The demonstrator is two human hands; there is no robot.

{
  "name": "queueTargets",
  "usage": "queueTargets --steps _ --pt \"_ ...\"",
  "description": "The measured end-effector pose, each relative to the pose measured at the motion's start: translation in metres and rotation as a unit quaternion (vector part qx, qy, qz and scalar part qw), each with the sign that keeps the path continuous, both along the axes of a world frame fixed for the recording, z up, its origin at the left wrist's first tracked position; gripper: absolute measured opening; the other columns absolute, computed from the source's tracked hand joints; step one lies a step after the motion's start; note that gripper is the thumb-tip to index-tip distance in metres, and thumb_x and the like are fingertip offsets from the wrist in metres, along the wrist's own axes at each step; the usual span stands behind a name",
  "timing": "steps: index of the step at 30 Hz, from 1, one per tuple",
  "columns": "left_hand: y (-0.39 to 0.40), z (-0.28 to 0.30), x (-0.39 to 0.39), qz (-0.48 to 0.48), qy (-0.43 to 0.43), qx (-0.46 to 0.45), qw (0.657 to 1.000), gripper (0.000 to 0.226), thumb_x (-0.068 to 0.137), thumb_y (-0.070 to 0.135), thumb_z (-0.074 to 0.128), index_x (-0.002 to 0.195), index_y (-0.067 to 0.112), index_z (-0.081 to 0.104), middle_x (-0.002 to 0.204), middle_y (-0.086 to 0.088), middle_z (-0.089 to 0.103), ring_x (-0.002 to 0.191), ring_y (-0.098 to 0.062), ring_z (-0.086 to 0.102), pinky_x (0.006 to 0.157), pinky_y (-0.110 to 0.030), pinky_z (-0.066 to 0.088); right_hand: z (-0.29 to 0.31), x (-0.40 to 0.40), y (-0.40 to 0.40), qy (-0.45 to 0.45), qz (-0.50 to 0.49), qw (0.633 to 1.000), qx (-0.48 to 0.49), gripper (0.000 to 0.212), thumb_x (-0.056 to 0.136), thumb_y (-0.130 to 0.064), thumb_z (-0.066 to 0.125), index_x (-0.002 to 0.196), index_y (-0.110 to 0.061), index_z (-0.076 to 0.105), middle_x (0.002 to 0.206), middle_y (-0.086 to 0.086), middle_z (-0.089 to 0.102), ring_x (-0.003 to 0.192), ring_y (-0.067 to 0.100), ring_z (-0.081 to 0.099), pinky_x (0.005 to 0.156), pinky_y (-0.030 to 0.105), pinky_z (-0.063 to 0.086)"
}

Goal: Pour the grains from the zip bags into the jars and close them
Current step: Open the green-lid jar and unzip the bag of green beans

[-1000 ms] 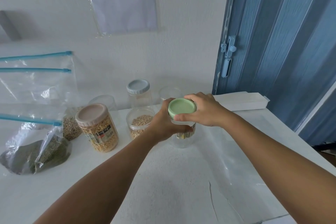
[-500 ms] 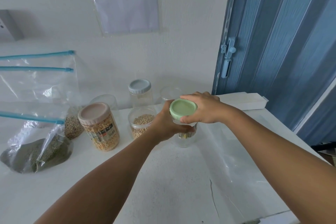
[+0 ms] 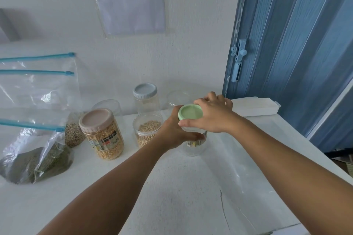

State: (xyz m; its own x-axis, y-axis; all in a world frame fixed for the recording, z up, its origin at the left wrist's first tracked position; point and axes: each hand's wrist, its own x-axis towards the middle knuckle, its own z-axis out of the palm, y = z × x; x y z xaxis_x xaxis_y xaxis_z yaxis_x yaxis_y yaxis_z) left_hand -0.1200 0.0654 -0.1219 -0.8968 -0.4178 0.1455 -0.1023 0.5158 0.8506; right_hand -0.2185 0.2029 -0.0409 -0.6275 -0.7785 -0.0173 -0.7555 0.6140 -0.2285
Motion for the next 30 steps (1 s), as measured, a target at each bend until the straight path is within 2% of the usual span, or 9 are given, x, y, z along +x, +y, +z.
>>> queueTargets --steps 3,6,10,12,15,18,20,23,30 --pt "0.000 0.000 0.000 0.000 0.000 0.010 1.000 0.108 0.054 0.038 0.103 0.141 0.033 0.037 0.120 0.016 0.064 0.110 -0.004 0.065 0.093 -0.040 0.061 -0.003 0.000 -0.002 0.017 0.026 0.999 -0.030 0.085 0.079 -0.085 0.058 0.151 -0.041 0.043 0.145 -0.005 0.042 0.140 0.026 0.031 0.119 0.050 0.016" --pt "-0.001 0.000 0.000 0.001 -0.002 0.022 1.000 0.107 0.054 0.038 0.102 0.140 0.034 0.038 0.122 0.015 0.064 0.112 -0.005 0.065 0.096 -0.042 0.059 0.006 -0.009 0.003 -0.077 0.066 0.995 0.008 0.097 0.086 -0.065 0.067 0.164 -0.040 0.016 0.167 -0.005 0.025 0.153 0.029 0.015 0.126 0.055 0.002" --pt "-0.001 -0.001 -0.001 -0.003 -0.001 0.006 1.000 0.110 0.053 0.041 0.102 0.141 0.032 0.037 0.122 0.014 0.063 0.113 -0.008 0.065 0.094 -0.044 0.060 -0.004 -0.004 0.000 -0.035 0.017 0.999 -0.001 0.106 0.073 -0.096 0.050 0.159 -0.040 0.028 0.157 0.001 0.032 0.150 0.031 0.022 0.124 0.055 0.008" --pt "-0.002 -0.002 -0.001 0.001 -0.001 0.005 1.000 0.111 0.052 0.040 0.103 0.141 0.032 0.037 0.122 0.014 0.064 0.113 -0.008 0.065 0.094 -0.045 0.060 -0.011 -0.001 -0.004 0.009 0.018 0.999 -0.031 0.098 0.073 -0.094 0.053 0.154 -0.041 0.038 0.146 -0.002 0.040 0.142 0.028 0.030 0.122 0.052 0.012" --pt "-0.003 -0.001 0.000 0.002 -0.003 0.019 1.000 0.111 0.051 0.040 0.103 0.140 0.035 0.037 0.123 0.015 0.064 0.114 -0.008 0.065 0.096 -0.045 0.059 -0.002 -0.006 -0.002 -0.042 0.061 0.997 -0.016 0.093 0.083 -0.071 0.066 0.161 -0.042 0.024 0.158 -0.004 0.034 0.148 0.028 0.022 0.125 0.053 0.006" --pt "-0.001 0.001 0.000 -0.007 -0.004 0.008 1.000 0.109 0.054 0.041 0.102 0.141 0.032 0.037 0.122 0.015 0.063 0.113 -0.007 0.065 0.096 -0.043 0.059 0.003 -0.010 0.000 -0.058 0.059 0.996 0.027 0.108 0.081 -0.083 0.059 0.165 -0.036 0.008 0.168 -0.001 0.020 0.156 0.030 0.010 0.126 0.058 -0.002" --pt "-0.001 0.000 -0.001 -0.008 -0.003 -0.007 1.000 0.111 0.056 0.040 0.102 0.144 0.028 0.035 0.124 0.015 0.062 0.114 -0.007 0.064 0.096 -0.042 0.059 -0.001 -0.005 -0.003 -0.026 0.038 0.999 0.025 0.108 0.075 -0.094 0.050 0.162 -0.036 0.021 0.161 0.002 0.028 0.152 0.031 0.017 0.125 0.056 0.002" --pt "0.000 0.001 0.000 -0.006 -0.003 0.007 1.000 0.112 0.054 0.040 0.102 0.143 0.032 0.035 0.124 0.015 0.062 0.115 -0.007 0.064 0.097 -0.045 0.058 -0.003 -0.002 -0.007 0.001 0.043 0.999 -0.015 0.091 0.077 -0.083 0.062 0.154 -0.041 0.037 0.144 -0.003 0.041 0.141 0.026 0.030 0.119 0.050 0.013" --pt "0.003 0.001 0.001 -0.017 -0.010 0.029 0.999 0.114 0.051 0.043 0.102 0.144 0.038 0.036 0.128 0.015 0.063 0.119 -0.009 0.062 0.102 -0.047 0.055 0.006 -0.017 0.000 -0.078 0.134 0.988 -0.006 0.098 0.058 -0.061 0.065 0.152 -0.051 0.038 0.144 -0.015 0.040 0.137 0.018 0.030 0.121 0.048 0.015"
